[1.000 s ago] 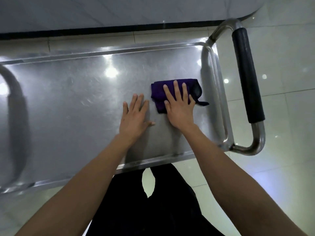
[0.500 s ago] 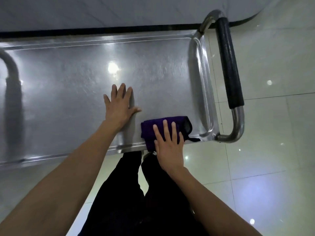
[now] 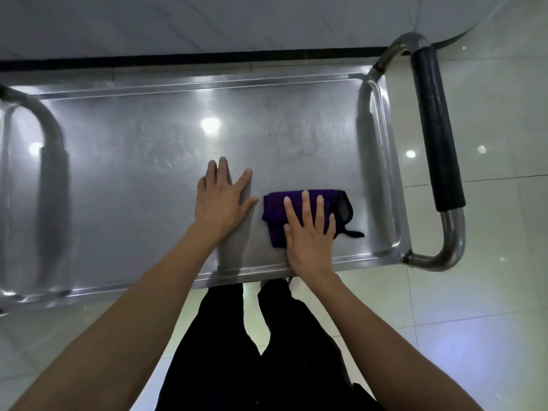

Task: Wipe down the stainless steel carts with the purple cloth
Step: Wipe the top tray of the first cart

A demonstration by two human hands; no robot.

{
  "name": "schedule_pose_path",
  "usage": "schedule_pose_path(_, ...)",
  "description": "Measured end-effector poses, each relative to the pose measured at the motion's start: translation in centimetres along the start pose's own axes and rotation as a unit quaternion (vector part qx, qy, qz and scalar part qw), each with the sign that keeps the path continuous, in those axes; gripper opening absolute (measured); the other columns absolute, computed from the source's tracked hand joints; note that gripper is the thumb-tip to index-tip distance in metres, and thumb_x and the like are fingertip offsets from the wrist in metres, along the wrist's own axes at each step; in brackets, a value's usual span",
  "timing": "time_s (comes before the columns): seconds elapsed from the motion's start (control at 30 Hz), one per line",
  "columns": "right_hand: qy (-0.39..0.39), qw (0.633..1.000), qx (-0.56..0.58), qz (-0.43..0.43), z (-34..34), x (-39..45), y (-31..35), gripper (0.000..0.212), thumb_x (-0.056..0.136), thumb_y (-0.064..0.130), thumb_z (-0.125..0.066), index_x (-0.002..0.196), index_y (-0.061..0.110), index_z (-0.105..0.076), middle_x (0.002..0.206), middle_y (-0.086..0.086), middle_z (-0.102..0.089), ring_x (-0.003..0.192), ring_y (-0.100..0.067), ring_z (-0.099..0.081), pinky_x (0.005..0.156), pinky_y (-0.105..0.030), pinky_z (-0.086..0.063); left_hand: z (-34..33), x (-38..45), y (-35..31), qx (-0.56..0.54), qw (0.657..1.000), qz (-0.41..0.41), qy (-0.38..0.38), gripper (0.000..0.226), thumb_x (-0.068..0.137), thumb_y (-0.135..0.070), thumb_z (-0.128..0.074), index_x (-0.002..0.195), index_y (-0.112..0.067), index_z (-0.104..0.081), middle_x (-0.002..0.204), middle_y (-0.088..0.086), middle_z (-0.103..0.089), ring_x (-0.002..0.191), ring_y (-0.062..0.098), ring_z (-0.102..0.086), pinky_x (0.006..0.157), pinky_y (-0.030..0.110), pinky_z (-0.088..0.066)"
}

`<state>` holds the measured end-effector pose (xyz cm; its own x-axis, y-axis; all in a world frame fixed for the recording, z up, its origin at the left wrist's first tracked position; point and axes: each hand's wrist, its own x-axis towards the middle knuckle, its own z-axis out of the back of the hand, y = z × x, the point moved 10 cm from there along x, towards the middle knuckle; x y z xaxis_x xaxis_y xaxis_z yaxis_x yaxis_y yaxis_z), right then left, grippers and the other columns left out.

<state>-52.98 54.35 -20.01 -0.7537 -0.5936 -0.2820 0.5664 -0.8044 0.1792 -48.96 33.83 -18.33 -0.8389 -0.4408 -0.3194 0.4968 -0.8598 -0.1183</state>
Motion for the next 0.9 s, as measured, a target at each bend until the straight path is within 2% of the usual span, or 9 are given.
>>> schedule_pose_path(0.17,-0.002,1.0,0.003,-0.003,1.6,6.9,2.1,0.056,0.107,0.04,-0.025,0.159,0.038,-0.002,0.168,-0.002,0.004,0.153,-0.031,0.011,0.12,-0.061,-0.007,0.3,0.0,2.0,0.016,1.0,-0.02,-0.005,0.089,0.084,-0.076,-0.051,0.149,-0.019,-0.031,0.158,0.005,-0.028,0.145,0.031,-0.024,0.109,0.066,-0.029)
schedule_pose_path(0.27,-0.001,1.0,0.009,-0.007,2.7,11.5,3.4,0.056,0.107,0.04,-0.024,0.158,0.038,-0.001,0.168,-0.001,0.004,0.153,-0.03,0.012,0.12,-0.061,-0.004,0.3,0.2,2.5,0.008,0.999,-0.031,-0.005,0.088,0.081,-0.076,-0.055,0.146,-0.022,-0.034,0.156,0.0,-0.026,0.145,0.036,-0.021,0.106,0.071,-0.029)
schedule_pose_path(0.4,-0.01,1.0,0.007,-0.016,4.5,18.0,5.2,0.055,0.107,0.04,-0.022,0.158,0.037,-0.002,0.168,-0.002,0.004,0.153,-0.031,0.012,0.121,-0.06,-0.002,-0.1,0.2,2.3,0.009,0.999,-0.025,0.019,0.088,0.081,-0.074,-0.059,0.147,-0.022,-0.033,0.157,0.001,-0.025,0.147,0.041,-0.017,0.103,0.073,-0.031)
schedule_pose_path(0.5,-0.019,0.999,0.018,-0.021,5.8,23.2,6.7,0.055,0.107,0.038,-0.023,0.159,0.035,-0.003,0.168,-0.003,0.007,0.153,-0.033,0.014,0.121,-0.061,0.0,0.0,0.1,2.3,-0.003,0.999,-0.035,0.009,0.088,0.082,-0.072,-0.058,0.149,-0.021,-0.033,0.158,0.002,-0.024,0.148,0.042,-0.016,0.104,0.073,-0.03)
schedule_pose_path(0.57,-0.017,0.999,0.026,-0.025,6.5,26.0,7.6,0.056,0.107,0.037,-0.023,0.159,0.034,-0.001,0.168,-0.004,0.009,0.152,-0.034,0.015,0.12,-0.062,0.0,-0.4,-0.1,2.4,-0.002,0.999,-0.052,0.017,0.091,0.084,-0.074,-0.053,0.153,-0.021,-0.026,0.162,0.003,-0.018,0.15,0.043,-0.011,0.107,0.073,-0.026)
schedule_pose_path(0.67,-0.021,0.999,0.017,-0.034,7.5,28.6,8.7,0.057,0.107,0.036,-0.023,0.159,0.033,-0.001,0.168,-0.005,0.007,0.152,-0.035,0.013,0.119,-0.064,-0.003,-1.6,-0.3,3.0,0.012,0.994,-0.1,0.044,0.102,0.083,-0.08,-0.043,0.159,-0.023,-0.007,0.168,0.003,-0.001,0.153,0.042,0.004,0.113,0.071,-0.017)
schedule_pose_path(0.77,-0.019,0.999,0.013,-0.035,8.0,29.6,9.2,0.057,0.106,0.038,-0.025,0.159,0.035,-0.005,0.168,-0.002,0.005,0.153,-0.034,0.011,0.118,-0.064,-0.008,-2.0,-0.4,3.6,0.005,0.989,-0.128,0.067,0.102,0.085,-0.08,-0.04,0.159,-0.027,0.007,0.168,0.001,0.015,0.152,0.04,0.018,0.116,0.07,-0.01)
schedule_pose_path(0.83,-0.015,0.999,0.011,-0.027,7.8,29.0,8.9,0.057,0.105,0.041,-0.025,0.158,0.036,-0.005,0.168,-0.001,0.004,0.153,-0.033,0.01,0.118,-0.062,-0.011,-1.9,-0.4,3.6,-0.001,0.988,-0.132,0.076,0.1,0.087,-0.077,-0.042,0.159,-0.027,0.008,0.167,0.001,0.019,0.151,0.039,0.02,0.117,0.069,-0.008)
schedule_pose_path(0.9,-0.015,1.0,-0.001,-0.018,7.1,27.3,8.5,0.057,0.104,0.044,-0.023,0.158,0.039,-0.005,0.168,0.001,0.003,0.153,-0.031,0.008,0.117,-0.06,-0.014,-1.6,-0.6,3.5,-0.004,0.989,-0.13,0.069,0.1,0.087,-0.074,-0.047,0.159,-0.027,0.003,0.168,0.002,0.014,0.152,0.039,0.016,0.117,0.068,-0.01)
